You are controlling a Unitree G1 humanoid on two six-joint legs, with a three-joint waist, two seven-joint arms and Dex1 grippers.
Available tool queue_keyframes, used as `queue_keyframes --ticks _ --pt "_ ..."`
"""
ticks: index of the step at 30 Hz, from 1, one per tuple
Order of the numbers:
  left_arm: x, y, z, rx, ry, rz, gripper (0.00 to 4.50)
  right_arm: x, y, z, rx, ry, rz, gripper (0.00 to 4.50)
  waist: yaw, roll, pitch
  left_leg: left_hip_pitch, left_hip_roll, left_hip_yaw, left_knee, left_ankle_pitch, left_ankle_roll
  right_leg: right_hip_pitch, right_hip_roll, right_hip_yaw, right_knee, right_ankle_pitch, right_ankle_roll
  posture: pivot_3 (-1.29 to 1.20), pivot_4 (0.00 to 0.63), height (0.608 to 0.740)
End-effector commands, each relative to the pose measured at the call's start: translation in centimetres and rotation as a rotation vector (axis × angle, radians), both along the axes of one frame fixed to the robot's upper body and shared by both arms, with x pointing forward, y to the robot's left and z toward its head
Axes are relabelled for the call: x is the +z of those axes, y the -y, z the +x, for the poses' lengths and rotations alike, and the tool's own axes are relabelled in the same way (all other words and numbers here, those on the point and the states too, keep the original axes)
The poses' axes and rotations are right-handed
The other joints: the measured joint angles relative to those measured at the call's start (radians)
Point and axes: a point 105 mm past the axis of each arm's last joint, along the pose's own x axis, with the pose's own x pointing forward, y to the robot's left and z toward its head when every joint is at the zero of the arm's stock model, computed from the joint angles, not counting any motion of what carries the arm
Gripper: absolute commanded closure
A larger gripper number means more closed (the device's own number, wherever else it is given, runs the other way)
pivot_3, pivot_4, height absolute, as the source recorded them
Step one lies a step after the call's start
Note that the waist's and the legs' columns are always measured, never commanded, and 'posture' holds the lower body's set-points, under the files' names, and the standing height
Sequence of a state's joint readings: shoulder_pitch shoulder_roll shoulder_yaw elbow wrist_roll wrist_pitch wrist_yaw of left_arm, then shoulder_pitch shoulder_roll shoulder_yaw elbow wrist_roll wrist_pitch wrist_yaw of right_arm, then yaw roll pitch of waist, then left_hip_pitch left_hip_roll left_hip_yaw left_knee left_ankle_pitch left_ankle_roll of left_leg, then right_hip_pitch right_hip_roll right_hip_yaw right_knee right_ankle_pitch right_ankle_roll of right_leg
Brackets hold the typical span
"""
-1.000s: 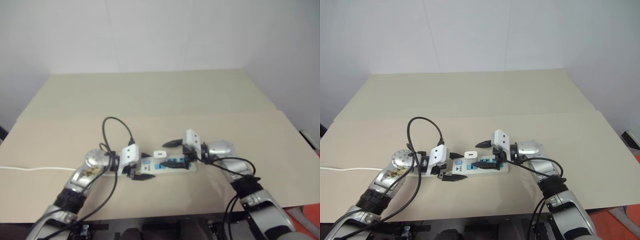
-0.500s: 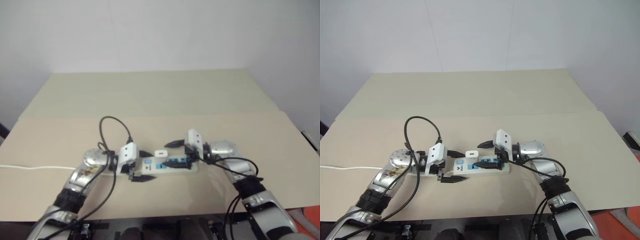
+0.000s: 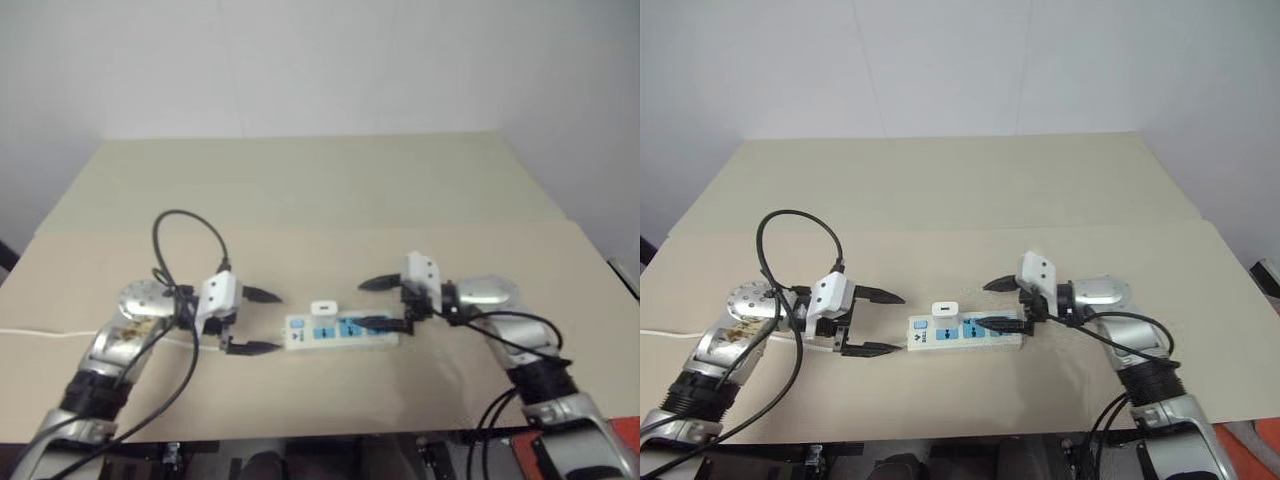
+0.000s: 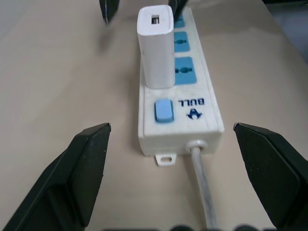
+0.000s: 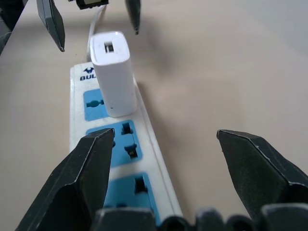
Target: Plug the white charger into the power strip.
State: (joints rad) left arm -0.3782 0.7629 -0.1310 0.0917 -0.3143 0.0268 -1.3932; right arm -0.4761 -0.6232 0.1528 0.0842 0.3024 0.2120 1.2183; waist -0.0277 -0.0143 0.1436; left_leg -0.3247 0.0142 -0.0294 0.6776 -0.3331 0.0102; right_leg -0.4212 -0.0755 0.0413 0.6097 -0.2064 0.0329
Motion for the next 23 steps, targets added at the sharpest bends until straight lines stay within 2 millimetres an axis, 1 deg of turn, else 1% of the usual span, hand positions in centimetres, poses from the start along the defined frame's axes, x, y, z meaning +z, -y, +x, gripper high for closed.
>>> queue_keyframes --ticks 1,5,8,12,14,17,20,23 --pt "2.3 -1.2 0.3 -0.005 0.073 0.009 0.04 2.6 1.8 -0.6 -0.021 0.049 0.02 0.44 0.003 0.0 0.0 0.0 0.0 0.0 0.0 0.0 0.0 0.0 0.0 0.0 -0.001 0.0 0.0 0.0 0.15 0.74" --pt "3.3 -2.7 0.6 0.023 0.091 0.04 0.04 4.2 4.9 -1.3 -0.067 0.077 -0.029 0.44 0.012 -0.001 0.004 -0.001 0.0 0.002 0.0 0.0 0.0 0.0 0.0 0.0 -0.002 0.0 0.0 0.0 0.15 0.74" --pt "4.3 -3.4 0.8 0.046 0.109 0.046 0.04 5.3 7.2 -1.9 -0.104 0.087 -0.064 0.44 0.016 -0.001 0.007 -0.001 0.0 0.002 0.001 0.0 0.0 0.0 0.0 0.0 -0.002 0.0 0.0 0.0 0.15 0.74" --pt "5.6 -3.8 0.6 0.074 0.142 0.04 0.04 5.6 9.9 -2.7 -0.158 0.087 -0.123 0.44 0.015 -0.001 0.007 -0.001 0.0 0.002 0.001 0.0 0.0 0.0 0.0 0.0 -0.002 0.0 0.001 0.0 0.15 0.74" --pt "6.5 -4.2 0.2 0.076 0.141 0.032 0.04 5.6 10.6 -3.1 -0.172 0.091 -0.149 0.44 0.015 -0.003 0.008 -0.001 0.0 0.002 0.001 0.0 0.0 0.0 0.0 0.0 -0.002 0.0 0.001 0.0 0.15 0.74" --pt "7.1 -4.6 -0.2 0.084 0.129 0.033 0.04 5.5 11.6 -3.3 -0.214 0.093 -0.158 0.44 0.01 -0.003 0.009 -0.001 0.0 0.003 0.001 0.0 0.0 0.0 0.0 0.001 -0.002 0.0 0.001 0.0 0.15 0.74" --pt "7.2 -4.8 -0.3 0.099 0.121 0.022 0.04 5.6 12.0 -3.2 -0.254 0.11 -0.145 0.44 0.011 -0.002 0.009 0.001 0.0 0.003 0.001 0.0 0.0 0.001 0.0 0.001 -0.001 -0.001 0.001 0.0 0.15 0.74" --pt "6.9 -4.6 -0.5 0.096 0.11 0.015 0.04 5.6 11.9 -3.3 -0.275 0.12 -0.131 0.44 0.011 -0.002 0.01 0.002 0.0 0.003 0.001 0.0 0.0 0.001 0.0 0.002 0.0 -0.001 0.001 0.0 0.15 0.74"
